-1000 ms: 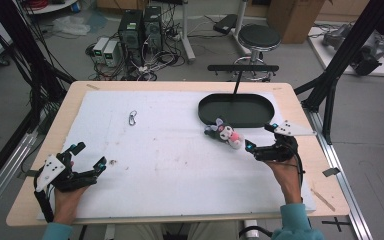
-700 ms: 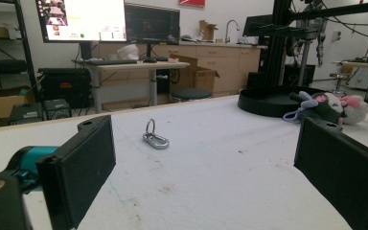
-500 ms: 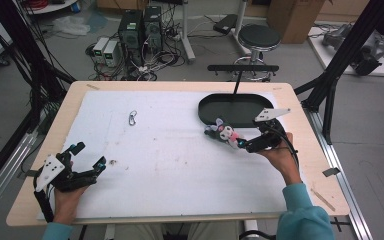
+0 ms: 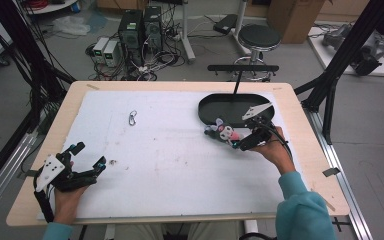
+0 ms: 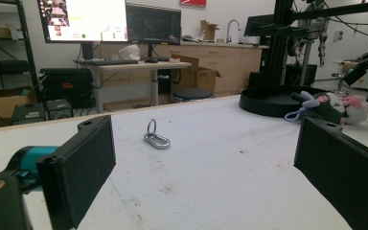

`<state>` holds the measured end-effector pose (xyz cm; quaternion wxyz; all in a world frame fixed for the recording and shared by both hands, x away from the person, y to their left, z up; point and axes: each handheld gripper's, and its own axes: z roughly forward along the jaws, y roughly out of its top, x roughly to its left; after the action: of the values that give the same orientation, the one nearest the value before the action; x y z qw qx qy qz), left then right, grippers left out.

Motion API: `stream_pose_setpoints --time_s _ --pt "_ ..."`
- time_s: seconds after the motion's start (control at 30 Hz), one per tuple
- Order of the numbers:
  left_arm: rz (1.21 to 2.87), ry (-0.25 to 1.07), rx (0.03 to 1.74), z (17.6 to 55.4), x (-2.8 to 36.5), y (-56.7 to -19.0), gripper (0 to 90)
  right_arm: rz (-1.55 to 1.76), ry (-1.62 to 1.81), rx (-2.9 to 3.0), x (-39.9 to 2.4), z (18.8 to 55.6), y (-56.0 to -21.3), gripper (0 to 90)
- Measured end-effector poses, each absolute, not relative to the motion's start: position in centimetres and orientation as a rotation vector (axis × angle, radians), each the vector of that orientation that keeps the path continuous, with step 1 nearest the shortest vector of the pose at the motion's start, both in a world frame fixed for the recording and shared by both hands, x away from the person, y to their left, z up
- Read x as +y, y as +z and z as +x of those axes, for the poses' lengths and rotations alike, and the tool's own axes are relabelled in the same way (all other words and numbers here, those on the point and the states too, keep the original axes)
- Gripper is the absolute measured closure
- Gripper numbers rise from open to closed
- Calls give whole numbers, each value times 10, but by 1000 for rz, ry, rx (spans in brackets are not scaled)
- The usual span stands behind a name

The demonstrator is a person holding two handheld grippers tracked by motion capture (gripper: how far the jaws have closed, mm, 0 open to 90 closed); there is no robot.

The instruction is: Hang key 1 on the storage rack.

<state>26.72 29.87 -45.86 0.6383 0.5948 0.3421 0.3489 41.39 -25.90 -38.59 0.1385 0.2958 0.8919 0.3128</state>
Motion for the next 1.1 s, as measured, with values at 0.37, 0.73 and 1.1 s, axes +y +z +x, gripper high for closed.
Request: stream_pose_setpoints --time_s 0.37,0.73,1.1 --pt "1357 797 780 267 299 -459 72 847 789 2671 -248 422 -401 26" --pt "1356 797 782 267 299 -459 72 884 704 2717 -245 427 -411 67" --pt "1356 799 781 267 298 -459 72 856 618 2731 -240 429 -415 239"
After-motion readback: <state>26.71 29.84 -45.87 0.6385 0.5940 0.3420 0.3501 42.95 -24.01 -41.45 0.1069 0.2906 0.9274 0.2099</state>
